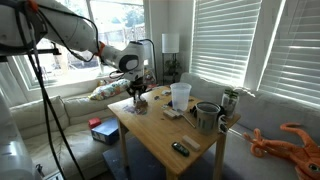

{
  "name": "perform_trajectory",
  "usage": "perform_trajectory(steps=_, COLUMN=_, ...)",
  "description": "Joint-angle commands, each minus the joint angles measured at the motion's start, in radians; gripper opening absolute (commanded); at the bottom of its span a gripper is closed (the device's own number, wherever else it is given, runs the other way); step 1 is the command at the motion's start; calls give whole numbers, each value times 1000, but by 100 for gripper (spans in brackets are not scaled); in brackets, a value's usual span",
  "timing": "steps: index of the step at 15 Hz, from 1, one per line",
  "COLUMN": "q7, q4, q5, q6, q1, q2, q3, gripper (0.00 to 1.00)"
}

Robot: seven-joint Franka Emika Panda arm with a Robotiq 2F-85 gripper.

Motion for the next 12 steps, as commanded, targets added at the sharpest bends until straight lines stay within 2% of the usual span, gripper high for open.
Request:
perform_trajectory(steps=1, q7=46, q4=22, q5=-32, q6=13, q1=13, q2=18, q3=2, gripper=7)
perform_trajectory(steps=5, q7=59, q4=22, q5=-47, q6=12, q1=17, q2=19, q3=1, gripper=7)
perform_trajectory(steps=6, q7=56, q4=20, q5=-46, q6=15, q1=17, q2=17, q3=1, gripper=54)
perform_trajectory(steps=8, q7=66, q4=15, q5=-60, q6=24, q1=18, q2=10, q3=0, gripper=60)
perform_trajectory(steps=12, q7=75, q4=3, q5=-76, q6=44, q1=17, q2=-6, q3=0, gripper=88)
